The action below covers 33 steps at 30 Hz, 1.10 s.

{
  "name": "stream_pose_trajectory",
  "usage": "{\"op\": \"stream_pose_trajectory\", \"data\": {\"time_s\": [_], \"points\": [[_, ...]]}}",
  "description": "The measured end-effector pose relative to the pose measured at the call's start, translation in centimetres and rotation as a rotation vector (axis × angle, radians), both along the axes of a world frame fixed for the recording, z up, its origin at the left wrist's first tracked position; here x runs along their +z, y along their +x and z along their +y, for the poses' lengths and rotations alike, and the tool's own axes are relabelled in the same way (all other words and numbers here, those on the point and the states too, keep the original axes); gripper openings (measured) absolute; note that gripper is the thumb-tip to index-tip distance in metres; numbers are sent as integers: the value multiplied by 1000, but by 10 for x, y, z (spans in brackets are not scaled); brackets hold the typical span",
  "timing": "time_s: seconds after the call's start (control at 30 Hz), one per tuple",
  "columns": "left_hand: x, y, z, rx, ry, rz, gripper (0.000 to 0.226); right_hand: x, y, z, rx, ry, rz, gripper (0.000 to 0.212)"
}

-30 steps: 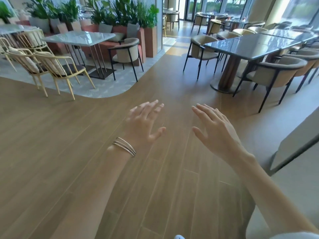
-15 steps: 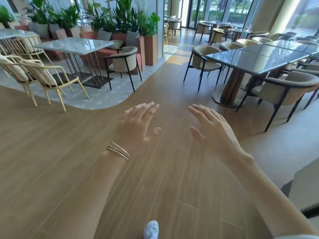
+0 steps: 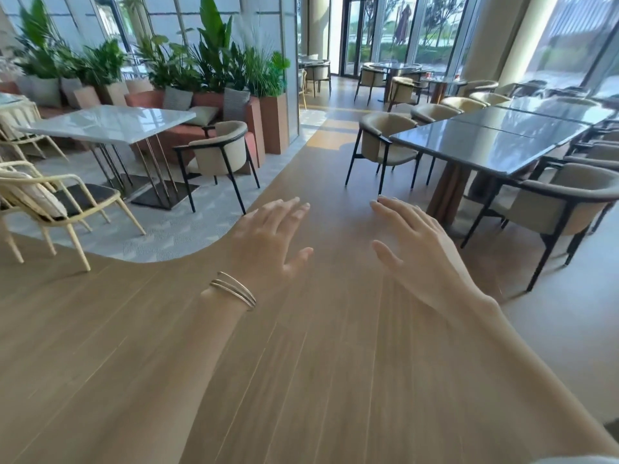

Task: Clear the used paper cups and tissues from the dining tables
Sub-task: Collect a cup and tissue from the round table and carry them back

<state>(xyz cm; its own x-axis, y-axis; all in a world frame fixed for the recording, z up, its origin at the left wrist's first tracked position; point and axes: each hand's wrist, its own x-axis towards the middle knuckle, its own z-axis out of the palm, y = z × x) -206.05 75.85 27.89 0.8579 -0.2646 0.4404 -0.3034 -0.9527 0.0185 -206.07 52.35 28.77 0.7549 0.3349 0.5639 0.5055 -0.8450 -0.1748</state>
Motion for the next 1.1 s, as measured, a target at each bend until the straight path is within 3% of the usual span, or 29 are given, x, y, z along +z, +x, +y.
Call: {"op": "stream_pose_trajectory", "data": {"time_s": [0.37, 0.77, 1.1], "points": [[-33, 214, 6, -7, 11, 58, 64, -34, 213, 1, -6, -70, 106, 53], [-1, 485, -5, 11, -38, -28, 63, 11, 492, -5, 21, -108, 72, 53], [-40, 687, 28, -14, 54, 52, 65, -36, 690, 29, 12, -160, 109, 58]]}}
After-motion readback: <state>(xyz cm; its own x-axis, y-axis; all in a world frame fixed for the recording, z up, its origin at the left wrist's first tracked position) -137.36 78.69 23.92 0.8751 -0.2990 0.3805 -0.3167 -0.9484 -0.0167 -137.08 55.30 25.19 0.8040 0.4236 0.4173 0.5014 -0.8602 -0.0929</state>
